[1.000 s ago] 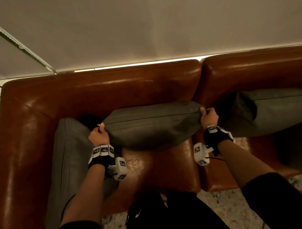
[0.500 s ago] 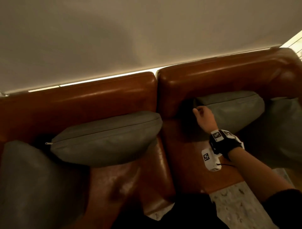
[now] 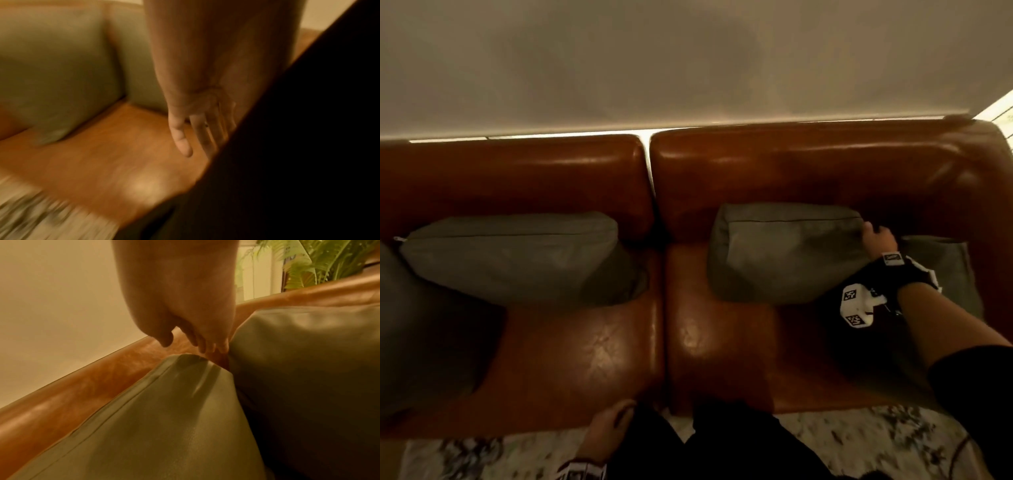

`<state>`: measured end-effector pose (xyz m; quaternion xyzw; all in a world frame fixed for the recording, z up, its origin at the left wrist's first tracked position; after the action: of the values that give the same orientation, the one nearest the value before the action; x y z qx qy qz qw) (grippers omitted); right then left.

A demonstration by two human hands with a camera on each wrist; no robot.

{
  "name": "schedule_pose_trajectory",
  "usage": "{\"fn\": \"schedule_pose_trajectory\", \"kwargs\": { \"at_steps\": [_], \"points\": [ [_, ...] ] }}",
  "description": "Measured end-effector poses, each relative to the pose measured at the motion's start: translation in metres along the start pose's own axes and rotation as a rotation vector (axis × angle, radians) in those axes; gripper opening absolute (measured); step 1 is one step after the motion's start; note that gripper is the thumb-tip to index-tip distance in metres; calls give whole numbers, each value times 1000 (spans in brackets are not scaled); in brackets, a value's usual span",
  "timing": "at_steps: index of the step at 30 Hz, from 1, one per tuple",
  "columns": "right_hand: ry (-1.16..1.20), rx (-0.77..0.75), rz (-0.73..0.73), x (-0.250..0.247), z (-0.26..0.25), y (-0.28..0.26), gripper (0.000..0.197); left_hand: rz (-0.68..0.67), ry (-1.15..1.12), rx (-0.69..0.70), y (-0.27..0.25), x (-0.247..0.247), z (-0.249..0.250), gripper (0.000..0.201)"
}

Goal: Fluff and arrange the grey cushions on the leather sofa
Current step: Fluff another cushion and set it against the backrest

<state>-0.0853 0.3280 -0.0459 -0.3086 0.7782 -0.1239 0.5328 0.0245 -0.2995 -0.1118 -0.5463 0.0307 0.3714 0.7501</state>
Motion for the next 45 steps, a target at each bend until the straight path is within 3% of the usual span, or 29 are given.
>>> {"fn": "schedule_pose_trajectory", "kwargs": {
  "at_steps": [2,7,9,11,15,21,24,26,29,30,32,36,39,42,45],
  "points": [
    [53,-42,-33,2,2,-3,50,1,20,61,13,-2,57,22],
    [252,-127,-140,22,21,-17,37,235,-178,217,57,-46,198,35],
    [281,-137,-213,44,35,-33,34,251,-317,164,84,-51,225,48],
    [256,-184,-251,63,45,-47,30,181,-404,22,109,-37,233,55],
    [183,-234,-297,76,57,-60,35,164,-536,-65,122,-28,226,50],
    [419,-243,-605,62,46,-107,40,236,-972,78,96,-48,205,26],
    [380,-253,-684,75,46,-129,42,119,-856,53,78,-38,195,24],
    [285,-235,-674,100,58,-134,42,85,-672,8,81,-31,179,28],
    [194,-186,-632,140,90,-136,40,113,-156,-205,76,-30,135,37],
    [183,-192,-611,147,98,-138,40,118,-102,-246,72,-30,123,40],
    [169,-232,-557,150,101,-143,39,72,-149,-296,67,-18,110,41],
    [68,-291,-498,135,97,-142,40,3,-647,-365,64,14,106,37],
    [-67,-359,-452,124,98,-130,35,131,-816,-253,80,6,110,34],
    [-127,-422,-367,107,95,-124,23,218,-823,-124,86,-14,119,25],
    [-151,-406,-299,88,96,-126,14,195,-783,-137,93,-20,122,19]
  ]
}}
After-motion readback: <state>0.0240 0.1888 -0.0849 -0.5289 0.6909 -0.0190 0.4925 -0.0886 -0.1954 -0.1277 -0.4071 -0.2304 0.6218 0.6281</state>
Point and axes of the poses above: each hand's wrist, its own y-axis towards the middle knuckle, its own x-axis out of the palm, z = x × y, the point moved 10 cm from there along y, towards the middle knuckle
